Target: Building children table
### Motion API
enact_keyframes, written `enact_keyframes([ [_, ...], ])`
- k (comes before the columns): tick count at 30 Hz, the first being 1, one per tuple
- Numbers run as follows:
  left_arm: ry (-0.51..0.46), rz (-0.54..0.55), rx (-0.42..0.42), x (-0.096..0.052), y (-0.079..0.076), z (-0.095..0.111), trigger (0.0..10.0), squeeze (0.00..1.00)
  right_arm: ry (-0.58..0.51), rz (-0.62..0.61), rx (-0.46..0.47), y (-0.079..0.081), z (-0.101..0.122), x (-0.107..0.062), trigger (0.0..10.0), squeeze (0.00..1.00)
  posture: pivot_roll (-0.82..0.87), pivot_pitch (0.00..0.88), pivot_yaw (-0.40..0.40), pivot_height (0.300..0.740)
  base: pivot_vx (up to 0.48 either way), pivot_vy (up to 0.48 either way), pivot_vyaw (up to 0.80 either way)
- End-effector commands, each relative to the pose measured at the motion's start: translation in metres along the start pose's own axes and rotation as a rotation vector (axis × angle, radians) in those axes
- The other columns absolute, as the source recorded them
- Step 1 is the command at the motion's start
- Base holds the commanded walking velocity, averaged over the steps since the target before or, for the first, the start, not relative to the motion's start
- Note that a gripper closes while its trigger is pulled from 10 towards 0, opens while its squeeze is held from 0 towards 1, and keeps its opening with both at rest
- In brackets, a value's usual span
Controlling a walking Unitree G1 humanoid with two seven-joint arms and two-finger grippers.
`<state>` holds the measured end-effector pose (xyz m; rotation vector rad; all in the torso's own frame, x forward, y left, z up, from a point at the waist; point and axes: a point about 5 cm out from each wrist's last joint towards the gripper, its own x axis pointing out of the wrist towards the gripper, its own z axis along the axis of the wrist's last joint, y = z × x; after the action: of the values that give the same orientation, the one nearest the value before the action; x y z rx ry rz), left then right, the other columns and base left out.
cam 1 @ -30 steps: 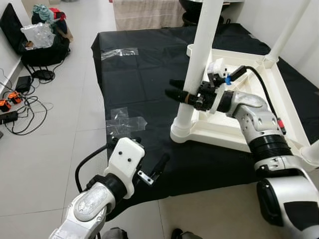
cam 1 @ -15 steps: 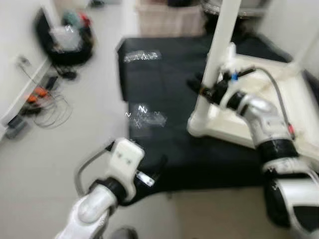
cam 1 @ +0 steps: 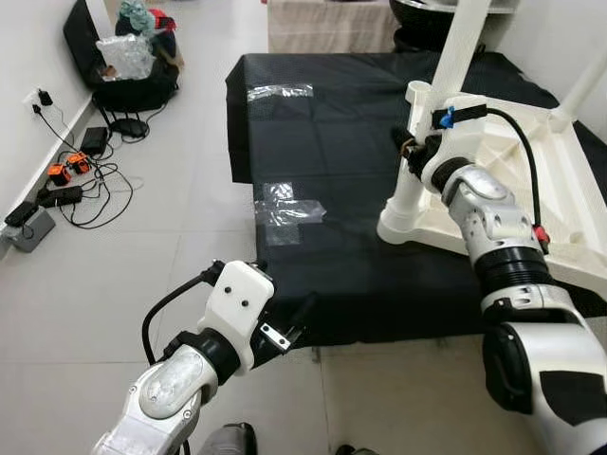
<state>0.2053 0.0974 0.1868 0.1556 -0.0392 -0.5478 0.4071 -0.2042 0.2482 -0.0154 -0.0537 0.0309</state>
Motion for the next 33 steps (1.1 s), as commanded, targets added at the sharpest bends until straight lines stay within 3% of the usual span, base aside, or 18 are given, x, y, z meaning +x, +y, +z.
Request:
enact_keyframes([
  [1, 0.013, -0.008, -0.002, -0.001, 0.000, -0.002, 10.0, 0.00, 0.103, -0.060, 0.009, -0.007, -0.024, -0.003, 10.0, 0.00, 0.07, 0.235, -0.048, 0.740, 0.000, 0.000, 0.00],
  [7, 0.014, -0.013, -0.001, -0.002, -0.001, -0.003, 10.0, 0.00, 0.097, -0.151, 0.046, -0.008, -0.025, -0.003, 10.0, 0.00, 0.07, 0.231, -0.042, 0.740, 0.000, 0.000, 0.00],
  [10, 0.017, -0.017, -0.001, -0.003, -0.002, -0.003, 10.0, 0.00, 0.057, -0.300, 0.078, -0.017, -0.021, -0.005, 10.0, 0.00, 0.07, 0.218, -0.037, 0.740, 0.000, 0.000, 0.00],
  [20, 0.020, -0.025, -0.002, -0.005, -0.004, -0.004, 10.0, 0.00, 0.010, -0.514, 0.136, -0.028, -0.021, -0.012, 10.0, 0.00, 0.08, 0.208, -0.032, 0.740, 0.000, 0.000, 0.00],
  [25, 0.022, -0.027, 0.000, -0.006, -0.004, -0.005, 10.0, 0.00, -0.021, -0.541, 0.124, -0.024, -0.017, -0.013, 10.0, 0.00, 0.08, 0.209, -0.030, 0.740, 0.000, 0.000, 0.00],
  [33, 0.019, -0.020, 0.003, -0.004, -0.002, -0.004, 10.0, 0.00, -0.015, -0.550, 0.023, -0.002, -0.017, -0.015, 10.0, 0.00, 0.08, 0.217, -0.033, 0.740, 0.000, 0.000, 0.00],
])
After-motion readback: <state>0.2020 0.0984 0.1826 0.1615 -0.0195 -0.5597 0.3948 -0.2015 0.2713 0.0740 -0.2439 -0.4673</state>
